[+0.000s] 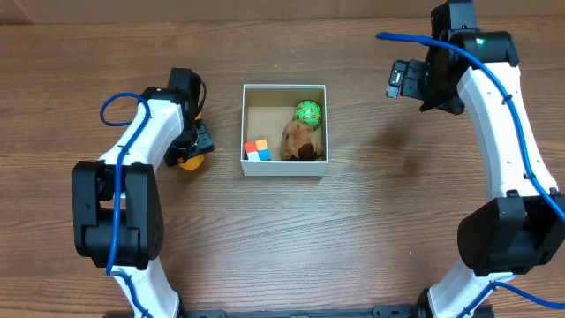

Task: Pack container
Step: 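Open the left gripper and move it toward the yellow dog, then grasp the yellow rubber dog with the left gripper and lift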

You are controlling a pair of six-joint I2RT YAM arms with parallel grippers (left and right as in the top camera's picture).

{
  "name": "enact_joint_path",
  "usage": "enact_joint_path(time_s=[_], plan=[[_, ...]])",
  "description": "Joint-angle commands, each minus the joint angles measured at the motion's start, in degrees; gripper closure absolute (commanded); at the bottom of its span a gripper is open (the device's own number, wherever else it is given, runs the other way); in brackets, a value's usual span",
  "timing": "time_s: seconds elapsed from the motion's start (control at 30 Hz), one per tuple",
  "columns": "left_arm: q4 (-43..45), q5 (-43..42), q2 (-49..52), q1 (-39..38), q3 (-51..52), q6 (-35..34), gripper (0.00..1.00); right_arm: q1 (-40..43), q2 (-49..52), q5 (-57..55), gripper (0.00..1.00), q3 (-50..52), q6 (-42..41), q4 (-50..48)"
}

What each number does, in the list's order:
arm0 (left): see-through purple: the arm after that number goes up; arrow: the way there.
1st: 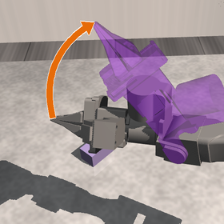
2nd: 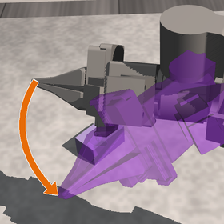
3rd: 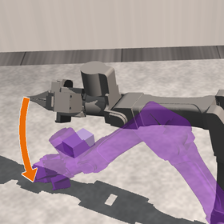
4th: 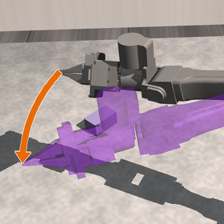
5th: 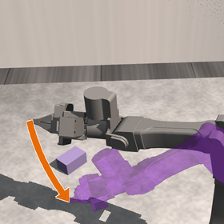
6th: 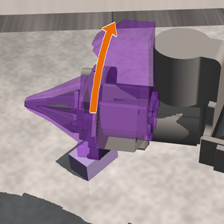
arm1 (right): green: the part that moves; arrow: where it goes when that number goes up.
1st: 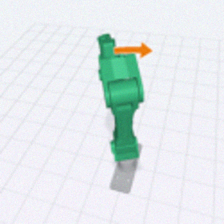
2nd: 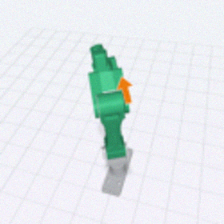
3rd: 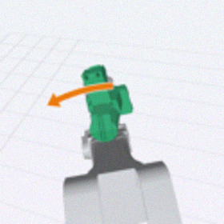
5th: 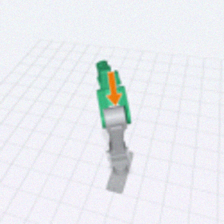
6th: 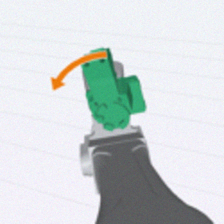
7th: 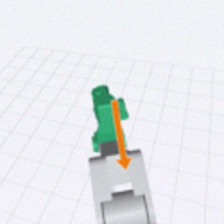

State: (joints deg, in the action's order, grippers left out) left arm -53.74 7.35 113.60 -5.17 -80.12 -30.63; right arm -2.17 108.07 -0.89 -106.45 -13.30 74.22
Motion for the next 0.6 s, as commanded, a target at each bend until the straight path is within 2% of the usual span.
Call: enact_joint_path(time_s=[0.0,0.1,0.17,0.57], plan=[[-0.94,-1.07,-0.04,-0.07,-2.99,1.11,0.60,0.33,-1.36,-0.50,0.00,-0.81,-0.24,-0.20],[-2.21,-1.27,-0.04,-0.07,-4.46,1.51,0.81,0.33,-1.36,-0.50,0.00,-0.81,-0.24,-0.20],[-3.30,-1.66,-0.04,-0.07,-5.79,2.03,0.88,0.33,-1.36,-0.50,0.00,-0.81,-0.24,-0.20],[-16.41,-8.96,-0.07,-1.51,-25.31,5.40,0.87,0.33,-1.33,-0.50,0.00,-0.81,-0.24,-0.20]])
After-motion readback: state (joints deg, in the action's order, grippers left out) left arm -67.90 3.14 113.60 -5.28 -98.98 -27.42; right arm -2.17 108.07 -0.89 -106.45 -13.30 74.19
